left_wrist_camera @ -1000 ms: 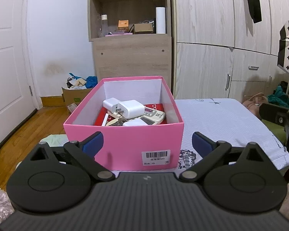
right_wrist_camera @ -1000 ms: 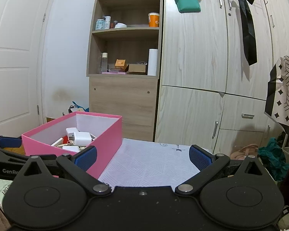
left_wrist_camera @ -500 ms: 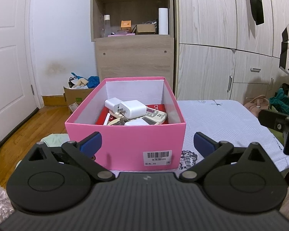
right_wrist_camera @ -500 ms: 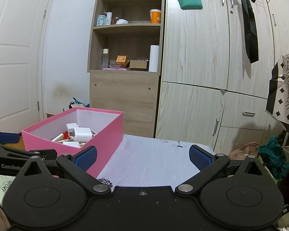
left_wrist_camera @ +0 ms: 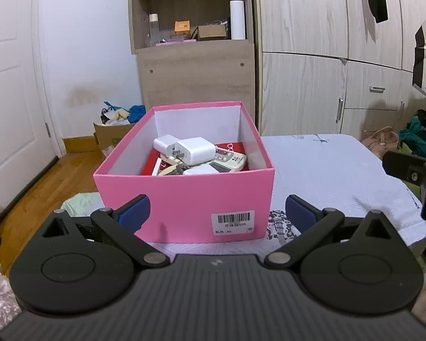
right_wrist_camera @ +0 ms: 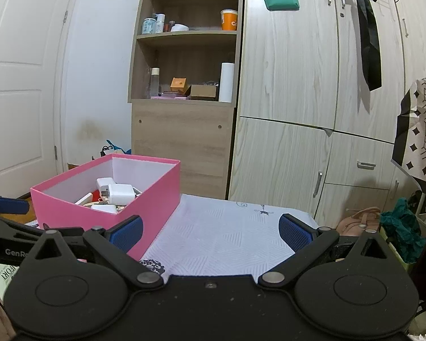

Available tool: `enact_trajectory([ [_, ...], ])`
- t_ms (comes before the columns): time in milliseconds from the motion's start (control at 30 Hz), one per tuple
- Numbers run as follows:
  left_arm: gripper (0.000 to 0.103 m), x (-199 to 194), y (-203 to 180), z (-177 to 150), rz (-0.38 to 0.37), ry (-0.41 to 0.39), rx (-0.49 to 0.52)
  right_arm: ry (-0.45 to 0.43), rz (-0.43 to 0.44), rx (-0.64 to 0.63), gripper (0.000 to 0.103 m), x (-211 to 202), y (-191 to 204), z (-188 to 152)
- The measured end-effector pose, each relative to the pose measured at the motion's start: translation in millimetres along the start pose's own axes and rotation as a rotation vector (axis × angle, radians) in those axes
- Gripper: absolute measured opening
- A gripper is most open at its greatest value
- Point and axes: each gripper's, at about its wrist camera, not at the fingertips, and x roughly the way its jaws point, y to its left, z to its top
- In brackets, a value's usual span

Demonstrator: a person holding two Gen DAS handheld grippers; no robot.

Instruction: Organize rigid objects

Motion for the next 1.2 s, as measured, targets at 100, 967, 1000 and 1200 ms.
enact_trajectory([
  [100,0.103,-0.7,-1.1,-0.1,0.0,-0.003,0.008,0.003,-0.001,0.002,0.103,0.5,0.1,0.1],
  [967,0.103,-0.8,-4.1,0.0,0.016,0.001,0.025,0.052,-0.012,0.048,0.103,6.2,-2.5,-3.2],
  [1000,0.103,-0.5,-4.4,0.4,0.016,0.004,0.027,0.052,-0.013,0.047,0.103,5.8,-2.1,-3.7],
  [1200,0.103,0.8,-4.3,1.2,0.017,0.008,0.024,0.054,-0.019,0.043,0.103,5.6,-1.2,-3.8],
])
